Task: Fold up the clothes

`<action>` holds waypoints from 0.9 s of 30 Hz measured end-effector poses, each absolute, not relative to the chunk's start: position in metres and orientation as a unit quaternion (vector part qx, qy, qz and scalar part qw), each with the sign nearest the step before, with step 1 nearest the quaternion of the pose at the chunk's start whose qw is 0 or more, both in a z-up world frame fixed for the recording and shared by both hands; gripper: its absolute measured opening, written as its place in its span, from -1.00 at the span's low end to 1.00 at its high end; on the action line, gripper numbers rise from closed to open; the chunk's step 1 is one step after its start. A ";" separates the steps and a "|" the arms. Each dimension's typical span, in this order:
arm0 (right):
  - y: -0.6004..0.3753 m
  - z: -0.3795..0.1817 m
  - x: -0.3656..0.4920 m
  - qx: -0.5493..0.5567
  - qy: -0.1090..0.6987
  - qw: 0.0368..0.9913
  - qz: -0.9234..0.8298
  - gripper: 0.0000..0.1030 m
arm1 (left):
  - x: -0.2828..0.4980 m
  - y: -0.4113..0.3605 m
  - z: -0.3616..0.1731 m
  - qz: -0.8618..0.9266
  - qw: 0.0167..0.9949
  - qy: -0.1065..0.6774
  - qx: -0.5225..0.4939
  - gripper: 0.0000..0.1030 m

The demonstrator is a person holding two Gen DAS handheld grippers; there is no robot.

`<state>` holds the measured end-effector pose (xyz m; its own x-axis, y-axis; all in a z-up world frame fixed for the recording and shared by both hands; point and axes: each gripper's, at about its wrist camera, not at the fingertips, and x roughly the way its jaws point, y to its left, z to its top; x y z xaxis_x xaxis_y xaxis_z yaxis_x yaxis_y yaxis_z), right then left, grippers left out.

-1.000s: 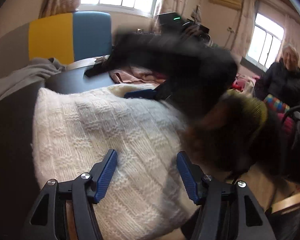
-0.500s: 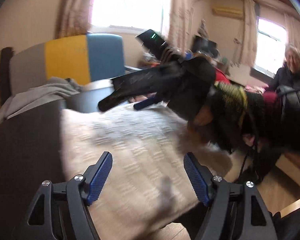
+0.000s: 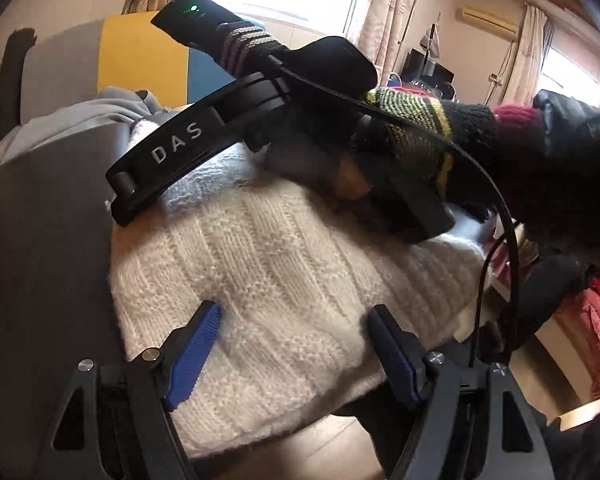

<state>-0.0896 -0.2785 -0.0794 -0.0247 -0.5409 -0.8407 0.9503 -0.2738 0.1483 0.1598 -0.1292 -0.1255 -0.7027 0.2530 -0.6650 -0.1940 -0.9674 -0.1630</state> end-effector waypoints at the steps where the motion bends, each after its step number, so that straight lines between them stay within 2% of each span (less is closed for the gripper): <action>1: -0.278 -0.080 -0.093 0.427 0.234 0.549 -0.680 1.00 | 0.157 -0.126 -0.126 0.924 0.113 -0.024 -0.365 0.53; 7: -0.270 -0.080 -0.097 0.431 0.205 0.536 -0.696 1.00 | 0.158 -0.137 -0.109 0.927 0.103 -0.047 -0.357 0.53; 10: -0.255 -0.061 -0.087 0.424 0.187 0.534 -0.707 1.00 | 0.169 -0.168 -0.090 0.931 0.098 -0.121 -0.331 0.54; 16: -0.137 -0.023 -0.086 0.397 0.015 0.556 -0.730 1.00 | 0.163 -0.233 -0.085 0.916 0.075 -0.228 -0.321 0.58; 21: -0.043 -0.086 -0.103 0.506 -0.103 0.476 -0.712 1.00 | 0.126 -0.287 -0.106 0.856 0.119 -0.372 -0.340 0.59; 24: -0.028 -0.119 -0.105 0.528 -0.163 0.482 -0.680 1.00 | 0.110 -0.296 -0.111 0.847 0.136 -0.383 -0.342 0.60; 27: -0.042 -0.135 -0.114 0.529 -0.169 0.485 -0.675 1.00 | 0.095 -0.298 -0.115 0.840 0.155 -0.381 -0.355 0.61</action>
<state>-0.1142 -0.0415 -0.1345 0.0307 -0.8343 -0.5504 0.4761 -0.4720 0.7420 0.0946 -0.2975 -0.1150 -0.7003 0.5314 -0.4767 0.0093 -0.6609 -0.7504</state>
